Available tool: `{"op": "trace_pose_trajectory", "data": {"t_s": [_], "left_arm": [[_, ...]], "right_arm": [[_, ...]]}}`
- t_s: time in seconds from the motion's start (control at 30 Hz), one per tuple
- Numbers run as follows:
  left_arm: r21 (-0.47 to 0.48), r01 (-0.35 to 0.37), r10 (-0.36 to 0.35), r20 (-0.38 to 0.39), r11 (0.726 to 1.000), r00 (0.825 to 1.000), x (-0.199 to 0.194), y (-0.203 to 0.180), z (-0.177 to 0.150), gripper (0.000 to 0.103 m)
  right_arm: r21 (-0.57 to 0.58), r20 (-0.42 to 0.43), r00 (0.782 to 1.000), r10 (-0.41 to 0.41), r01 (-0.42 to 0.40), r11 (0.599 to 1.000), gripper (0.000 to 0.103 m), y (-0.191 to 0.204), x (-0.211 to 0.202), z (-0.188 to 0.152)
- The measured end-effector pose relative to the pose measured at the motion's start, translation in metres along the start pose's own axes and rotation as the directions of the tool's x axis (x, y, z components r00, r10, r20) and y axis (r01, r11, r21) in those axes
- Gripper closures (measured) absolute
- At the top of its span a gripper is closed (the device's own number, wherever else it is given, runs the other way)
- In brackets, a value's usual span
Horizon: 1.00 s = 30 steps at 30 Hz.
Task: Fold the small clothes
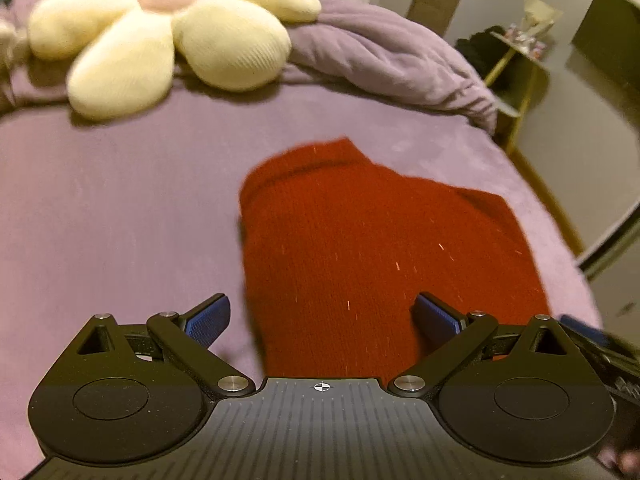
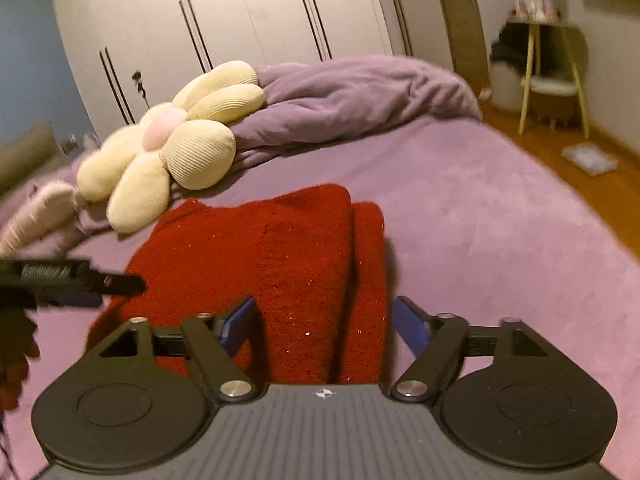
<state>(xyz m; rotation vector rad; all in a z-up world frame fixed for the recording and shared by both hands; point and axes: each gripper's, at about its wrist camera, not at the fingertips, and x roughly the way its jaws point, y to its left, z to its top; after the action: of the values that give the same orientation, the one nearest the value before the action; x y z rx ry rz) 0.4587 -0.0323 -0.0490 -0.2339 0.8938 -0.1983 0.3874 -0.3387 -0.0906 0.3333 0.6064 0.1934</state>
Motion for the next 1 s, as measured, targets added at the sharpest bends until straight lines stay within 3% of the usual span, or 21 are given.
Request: {"op": "trace_pose_trajectory", "data": {"t_s": [0.1, 0.23, 0.33, 0.47, 0.63, 0.77, 1.0], "left_arm": [[-0.087, 0.109, -0.108, 0.009, 0.99, 0.994, -0.005, 0.027, -0.011, 0.002], [-0.205, 0.229, -0.233, 0.004, 0.952, 0.973, -0.002, 0.059, -0.022, 0.002], [-0.281, 0.303, -0.316, -0.002, 0.911, 0.949, 0.009, 0.071, -0.026, 0.004], [-0.355, 0.371, -0.401, -0.011, 0.858, 0.916, 0.029, 0.076, -0.024, 0.015], [-0.38, 0.382, -0.417, -0.011, 0.843, 0.909, 0.045, 0.077, -0.021, 0.016], [-0.39, 0.389, -0.418, 0.011, 0.834, 0.908, 0.047, 0.078, -0.02, 0.028], [-0.349, 0.388, -0.41, 0.011, 0.853, 0.912, 0.025, 0.078, -0.013, 0.049]], "right_arm": [[0.111, -0.063, 0.993, 0.101, -0.094, 0.989, 0.017, -0.024, 0.011, -0.003], [0.292, -0.102, 0.971, 0.216, -0.178, 0.94, 0.014, -0.054, 0.026, -0.012], [0.4, -0.124, 0.941, 0.316, -0.244, 0.884, 0.013, -0.069, 0.042, -0.015], [0.44, -0.133, 0.9, 0.416, -0.323, 0.838, 0.013, -0.069, 0.06, -0.012], [0.446, -0.163, 0.869, 0.467, -0.357, 0.821, 0.017, -0.059, 0.08, -0.007], [0.446, -0.165, 0.86, 0.483, -0.372, 0.814, 0.026, -0.052, 0.09, -0.007], [0.462, -0.143, 0.844, 0.516, -0.404, 0.79, 0.035, -0.045, 0.081, -0.008]]}}
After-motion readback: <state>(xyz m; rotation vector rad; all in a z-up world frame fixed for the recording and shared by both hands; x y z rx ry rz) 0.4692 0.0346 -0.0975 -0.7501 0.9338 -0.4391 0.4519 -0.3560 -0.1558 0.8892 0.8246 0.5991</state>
